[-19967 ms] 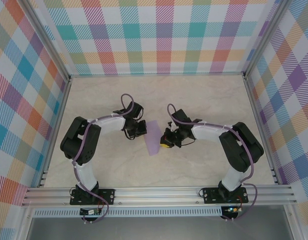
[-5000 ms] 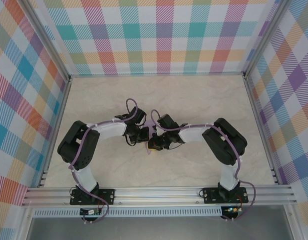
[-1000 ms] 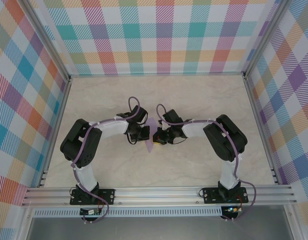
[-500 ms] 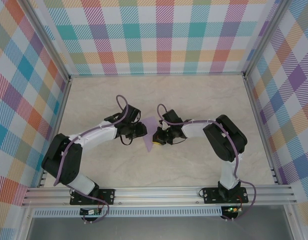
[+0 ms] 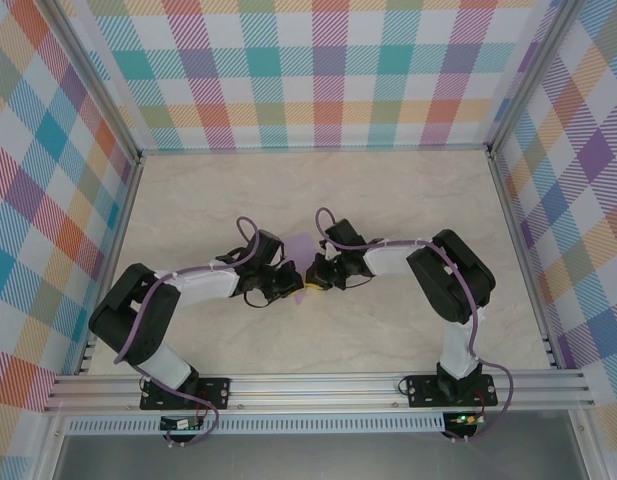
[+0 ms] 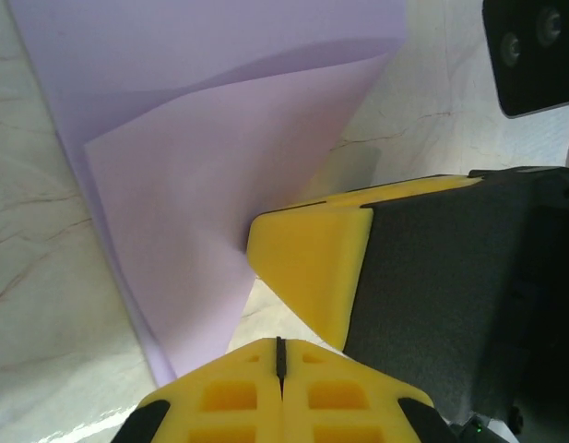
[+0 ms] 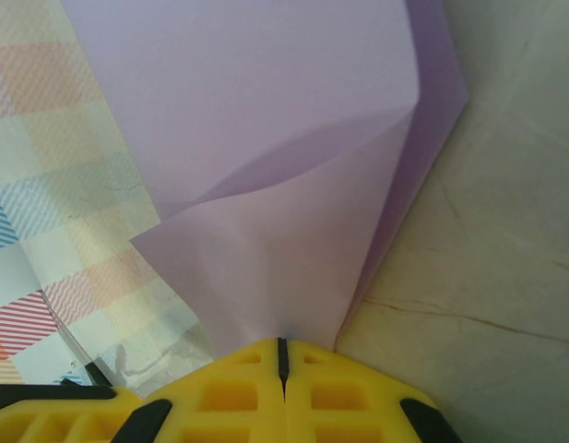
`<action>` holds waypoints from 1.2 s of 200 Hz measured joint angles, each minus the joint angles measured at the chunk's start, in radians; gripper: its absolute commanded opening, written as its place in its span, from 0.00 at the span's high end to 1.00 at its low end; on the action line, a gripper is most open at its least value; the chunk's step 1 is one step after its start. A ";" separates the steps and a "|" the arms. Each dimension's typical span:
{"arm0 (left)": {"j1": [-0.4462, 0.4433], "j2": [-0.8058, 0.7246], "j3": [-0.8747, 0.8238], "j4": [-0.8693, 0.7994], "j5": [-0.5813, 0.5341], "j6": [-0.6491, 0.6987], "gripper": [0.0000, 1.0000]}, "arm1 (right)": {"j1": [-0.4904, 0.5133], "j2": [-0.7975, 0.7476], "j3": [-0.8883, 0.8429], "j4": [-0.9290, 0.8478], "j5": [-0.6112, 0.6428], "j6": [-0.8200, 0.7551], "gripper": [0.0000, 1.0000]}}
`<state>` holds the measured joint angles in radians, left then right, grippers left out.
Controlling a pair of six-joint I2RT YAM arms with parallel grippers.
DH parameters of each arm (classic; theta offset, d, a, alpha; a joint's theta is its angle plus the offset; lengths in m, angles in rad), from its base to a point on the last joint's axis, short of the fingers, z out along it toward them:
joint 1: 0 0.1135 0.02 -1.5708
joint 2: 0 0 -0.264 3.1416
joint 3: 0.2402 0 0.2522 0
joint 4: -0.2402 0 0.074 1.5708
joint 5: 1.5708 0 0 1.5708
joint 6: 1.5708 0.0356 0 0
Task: Fold a paper plane with a square sheet of paper (pick it up from the middle)
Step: Third fold the triangle at the center of the table.
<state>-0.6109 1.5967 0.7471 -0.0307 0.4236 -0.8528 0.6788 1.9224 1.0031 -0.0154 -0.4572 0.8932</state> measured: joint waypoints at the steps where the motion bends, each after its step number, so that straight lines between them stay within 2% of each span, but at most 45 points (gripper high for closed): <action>1: 0.000 0.001 -0.001 0.001 0.000 -0.001 1.00 | 0.000 0.000 0.000 0.000 0.000 0.001 0.99; 78: -0.013 0.038 -0.030 -0.010 -0.027 0.000 1.00 | 0.001 0.000 0.002 -0.001 0.000 -0.001 0.98; 147: -0.015 0.041 -0.023 -0.027 -0.036 0.026 1.00 | 0.002 -0.037 0.005 -0.057 -0.013 -0.177 0.98; 240: -0.020 0.046 0.001 -0.071 -0.053 0.034 1.00 | 0.016 0.028 0.089 -0.114 -0.055 -0.229 0.99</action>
<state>-0.6308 1.6428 0.7479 -0.1020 0.3710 -0.8185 0.6945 1.9507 1.0916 -0.1295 -0.5125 0.6643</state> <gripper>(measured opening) 0.039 0.046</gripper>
